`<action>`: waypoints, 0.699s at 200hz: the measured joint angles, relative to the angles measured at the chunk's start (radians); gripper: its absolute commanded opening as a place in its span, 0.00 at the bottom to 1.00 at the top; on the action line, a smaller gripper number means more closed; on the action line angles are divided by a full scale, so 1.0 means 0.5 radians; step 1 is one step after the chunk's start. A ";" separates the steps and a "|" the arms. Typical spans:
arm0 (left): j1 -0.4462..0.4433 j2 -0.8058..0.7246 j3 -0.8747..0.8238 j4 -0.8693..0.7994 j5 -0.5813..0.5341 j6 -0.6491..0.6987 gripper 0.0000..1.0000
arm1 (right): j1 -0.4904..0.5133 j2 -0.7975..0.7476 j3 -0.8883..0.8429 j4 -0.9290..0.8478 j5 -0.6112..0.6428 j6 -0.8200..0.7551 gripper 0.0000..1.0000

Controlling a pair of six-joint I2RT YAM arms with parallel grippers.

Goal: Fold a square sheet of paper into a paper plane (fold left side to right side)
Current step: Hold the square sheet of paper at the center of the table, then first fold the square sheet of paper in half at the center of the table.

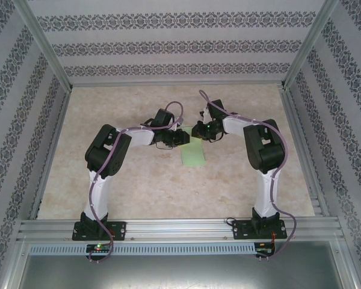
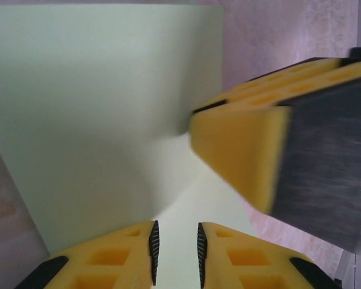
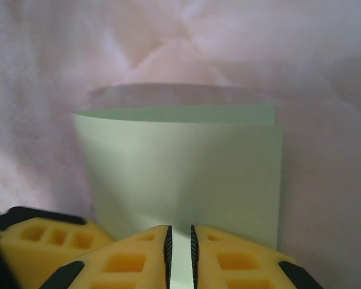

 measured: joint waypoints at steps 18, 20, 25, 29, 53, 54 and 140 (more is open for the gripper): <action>-0.001 -0.004 0.000 0.006 0.005 0.002 0.34 | -0.010 0.013 0.049 -0.024 0.007 -0.002 0.19; -0.002 -0.005 -0.001 0.007 0.005 0.000 0.34 | -0.010 0.013 0.051 -0.026 0.010 -0.003 0.19; -0.003 -0.008 -0.001 0.007 0.006 0.002 0.34 | -0.010 0.013 0.056 -0.034 0.016 -0.005 0.19; -0.005 -0.013 -0.003 0.007 0.005 0.002 0.35 | -0.009 0.013 0.058 -0.040 0.021 -0.008 0.19; -0.011 -0.066 -0.052 0.007 0.008 0.007 0.35 | -0.008 0.017 0.060 -0.091 0.033 -0.010 0.19; -0.011 -0.069 -0.054 0.007 0.008 0.007 0.35 | -0.008 0.017 0.060 -0.092 0.033 -0.011 0.19; -0.011 -0.121 -0.153 0.088 0.022 0.006 0.33 | -0.008 0.017 0.061 -0.112 0.040 -0.023 0.19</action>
